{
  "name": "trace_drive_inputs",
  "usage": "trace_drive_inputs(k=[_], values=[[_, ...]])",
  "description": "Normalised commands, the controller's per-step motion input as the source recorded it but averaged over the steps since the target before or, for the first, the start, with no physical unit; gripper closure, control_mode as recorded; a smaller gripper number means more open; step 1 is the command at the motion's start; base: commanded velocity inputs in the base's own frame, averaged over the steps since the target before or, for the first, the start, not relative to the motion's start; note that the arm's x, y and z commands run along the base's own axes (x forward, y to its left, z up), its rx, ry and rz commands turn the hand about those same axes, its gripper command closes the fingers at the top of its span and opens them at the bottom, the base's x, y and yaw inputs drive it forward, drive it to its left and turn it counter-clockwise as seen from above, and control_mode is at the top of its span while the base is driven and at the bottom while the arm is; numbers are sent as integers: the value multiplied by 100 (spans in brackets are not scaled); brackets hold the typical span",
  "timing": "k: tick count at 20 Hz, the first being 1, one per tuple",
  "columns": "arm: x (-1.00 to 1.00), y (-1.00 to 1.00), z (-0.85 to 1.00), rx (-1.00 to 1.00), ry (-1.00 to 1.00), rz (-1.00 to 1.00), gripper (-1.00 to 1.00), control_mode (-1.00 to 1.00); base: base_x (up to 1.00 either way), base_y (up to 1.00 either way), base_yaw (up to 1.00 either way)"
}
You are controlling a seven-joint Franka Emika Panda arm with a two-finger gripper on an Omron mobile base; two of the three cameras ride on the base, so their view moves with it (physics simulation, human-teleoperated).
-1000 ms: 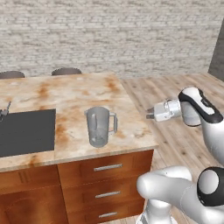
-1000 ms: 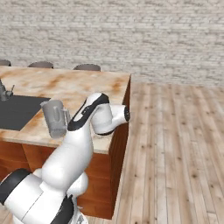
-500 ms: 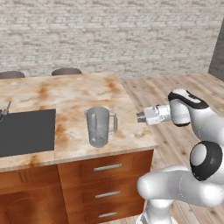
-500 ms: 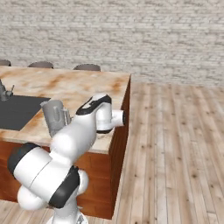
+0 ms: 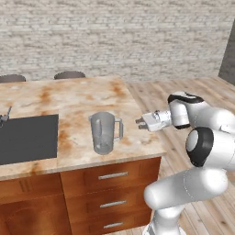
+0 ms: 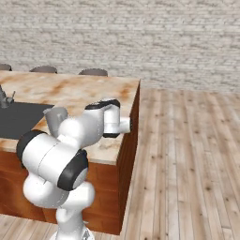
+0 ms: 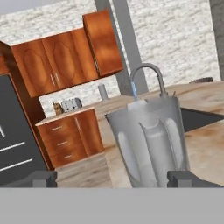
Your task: Turn on the sink faucet and place the jug under the water for a few seconds to fill it up.
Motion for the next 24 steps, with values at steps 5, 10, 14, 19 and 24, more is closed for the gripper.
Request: trace_drive_inputs(k=[5, 10, 14, 19, 24], values=[[17, 19, -18, 0, 0, 10, -100, -100, 0, 0, 0], [23, 25, -21, 0, 0, 5, -100, -100, 0, 0, 0], [35, 22, -26, 0, 0, 0, -100, -100, 0, 0, 0], [16, 17, -18, 0, 0, 0, -100, -100, 0, 0, 0], [9, 21, -16, 0, 0, 0, -100, -100, 0, 0, 0]])
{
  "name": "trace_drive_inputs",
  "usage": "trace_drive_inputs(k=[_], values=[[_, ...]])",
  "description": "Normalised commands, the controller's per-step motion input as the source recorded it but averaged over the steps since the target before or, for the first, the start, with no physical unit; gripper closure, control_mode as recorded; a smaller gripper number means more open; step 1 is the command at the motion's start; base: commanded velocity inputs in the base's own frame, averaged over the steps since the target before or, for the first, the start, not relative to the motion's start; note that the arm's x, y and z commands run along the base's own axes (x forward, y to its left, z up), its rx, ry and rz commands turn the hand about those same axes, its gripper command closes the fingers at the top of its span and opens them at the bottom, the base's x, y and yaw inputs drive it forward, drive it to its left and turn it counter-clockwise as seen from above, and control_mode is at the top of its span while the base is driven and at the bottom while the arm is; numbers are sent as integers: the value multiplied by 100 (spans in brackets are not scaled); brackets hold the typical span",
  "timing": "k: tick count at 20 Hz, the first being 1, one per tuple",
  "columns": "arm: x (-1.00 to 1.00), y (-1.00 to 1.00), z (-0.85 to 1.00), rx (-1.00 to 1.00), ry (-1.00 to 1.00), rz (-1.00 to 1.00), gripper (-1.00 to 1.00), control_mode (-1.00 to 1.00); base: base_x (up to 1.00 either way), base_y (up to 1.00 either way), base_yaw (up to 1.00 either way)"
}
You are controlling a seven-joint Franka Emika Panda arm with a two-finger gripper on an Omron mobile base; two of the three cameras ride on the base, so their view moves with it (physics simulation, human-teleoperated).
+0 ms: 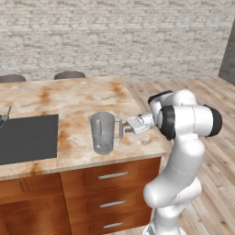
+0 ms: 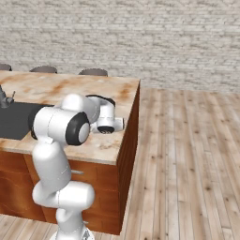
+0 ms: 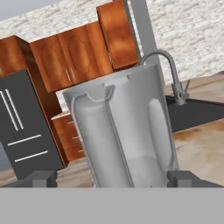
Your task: Turn on the sink faucet and place the jug under the water for a few seconds to fill it up.
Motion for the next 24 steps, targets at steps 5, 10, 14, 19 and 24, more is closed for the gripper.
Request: trace_drive_inputs(k=[5, 10, 14, 19, 24], values=[[5, 34, -7, 0, 0, 0, -100, -100, 0, 0, 0], [6, 26, -2, 0, 0, 0, -100, -100, 0, 0, 0], [2, 19, 0, 0, 0, 0, -100, -100, 0, 0, 0], [0, 6, 0, 0, 0, 0, 100, -100, 0, 0, 0], [0, 0, 0, 0, 0, 0, 100, -100, 0, 0, 0]])
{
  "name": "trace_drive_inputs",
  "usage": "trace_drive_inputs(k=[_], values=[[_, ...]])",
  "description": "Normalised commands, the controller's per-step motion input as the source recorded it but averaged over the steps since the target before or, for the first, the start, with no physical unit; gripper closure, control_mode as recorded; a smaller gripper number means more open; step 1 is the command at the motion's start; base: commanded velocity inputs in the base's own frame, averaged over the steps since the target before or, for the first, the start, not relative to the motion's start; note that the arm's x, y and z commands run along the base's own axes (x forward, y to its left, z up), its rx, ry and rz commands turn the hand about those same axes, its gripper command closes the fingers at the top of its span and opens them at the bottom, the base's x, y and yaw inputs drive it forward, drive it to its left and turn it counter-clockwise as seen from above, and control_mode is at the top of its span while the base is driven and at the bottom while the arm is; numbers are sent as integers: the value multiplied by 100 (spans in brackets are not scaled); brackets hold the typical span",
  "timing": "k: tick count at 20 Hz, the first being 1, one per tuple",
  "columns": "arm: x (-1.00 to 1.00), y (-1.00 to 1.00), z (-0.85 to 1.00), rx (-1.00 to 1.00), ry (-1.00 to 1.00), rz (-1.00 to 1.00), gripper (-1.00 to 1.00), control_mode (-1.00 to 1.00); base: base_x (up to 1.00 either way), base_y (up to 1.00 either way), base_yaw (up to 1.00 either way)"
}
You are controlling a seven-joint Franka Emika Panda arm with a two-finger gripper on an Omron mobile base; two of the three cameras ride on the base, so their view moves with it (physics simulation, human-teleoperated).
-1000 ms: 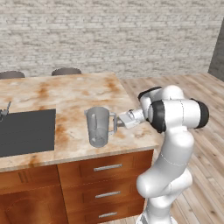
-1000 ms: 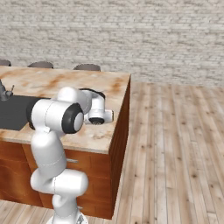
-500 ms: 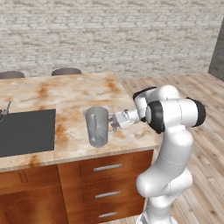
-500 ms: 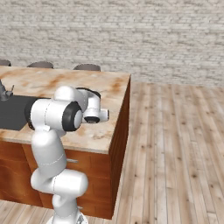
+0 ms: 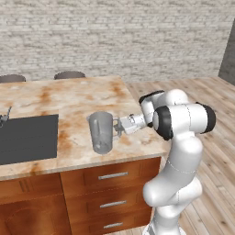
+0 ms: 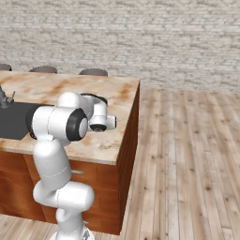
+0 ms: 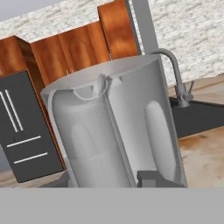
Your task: Turn on the sink faucet and place the jug under the water for a few seconds to fill it up.
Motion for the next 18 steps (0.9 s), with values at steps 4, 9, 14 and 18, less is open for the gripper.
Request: trace_drive_inputs(k=[4, 9, 14, 18], values=[[-4, 0, 1, 0, -3, 0, 100, -100, 0, 0, 0], [-31, 0, 22, 3, -9, 0, 100, -100, 0, 0, 0], [-42, 0, 57, 5, -4, -1, 100, -100, 0, 0, 0], [-35, 4, 76, 2, -2, 0, 100, -100, 0, 0, 0]])
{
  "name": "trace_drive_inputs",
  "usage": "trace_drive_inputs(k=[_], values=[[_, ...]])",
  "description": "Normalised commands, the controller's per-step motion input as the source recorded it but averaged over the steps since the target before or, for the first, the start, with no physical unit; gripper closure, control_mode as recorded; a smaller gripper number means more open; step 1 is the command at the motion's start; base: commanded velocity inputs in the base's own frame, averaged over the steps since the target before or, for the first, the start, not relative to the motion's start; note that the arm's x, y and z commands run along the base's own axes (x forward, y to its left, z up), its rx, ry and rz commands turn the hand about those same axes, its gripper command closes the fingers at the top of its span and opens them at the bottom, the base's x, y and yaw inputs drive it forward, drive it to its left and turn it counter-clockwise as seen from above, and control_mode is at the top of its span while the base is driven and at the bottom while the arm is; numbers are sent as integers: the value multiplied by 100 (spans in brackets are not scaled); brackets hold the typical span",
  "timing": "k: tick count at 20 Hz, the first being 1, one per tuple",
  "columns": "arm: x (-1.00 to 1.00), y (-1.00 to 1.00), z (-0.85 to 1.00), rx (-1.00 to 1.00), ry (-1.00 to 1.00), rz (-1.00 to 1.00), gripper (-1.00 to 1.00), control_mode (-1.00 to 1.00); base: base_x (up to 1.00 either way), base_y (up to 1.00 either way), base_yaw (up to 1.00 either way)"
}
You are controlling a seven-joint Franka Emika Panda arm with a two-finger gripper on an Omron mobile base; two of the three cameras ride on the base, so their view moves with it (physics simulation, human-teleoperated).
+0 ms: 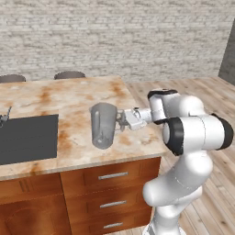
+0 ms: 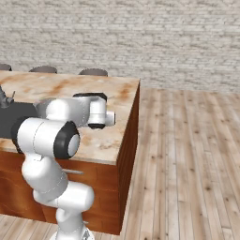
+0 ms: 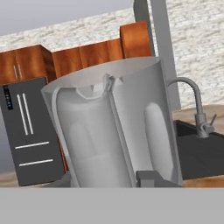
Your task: Turn on the sink faucet and place the jug under the water for a few seconds to fill it up.
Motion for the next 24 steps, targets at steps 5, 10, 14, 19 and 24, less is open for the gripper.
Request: trace_drive_inputs(k=[5, 10, 14, 19, 24], values=[[-25, 0, 73, 0, 0, 0, 100, -100, 0, 0, 0], [-32, -10, 49, 2, -1, 0, 100, -100, 0, 0, 0], [-13, -14, 4, 3, 0, 0, 100, -100, 0, 0, 0], [0, 0, 0, 0, 0, 0, 100, -100, 0, 0, 0], [-3, 0, 0, 0, 0, 0, 100, 100, -14, 14, 0]])
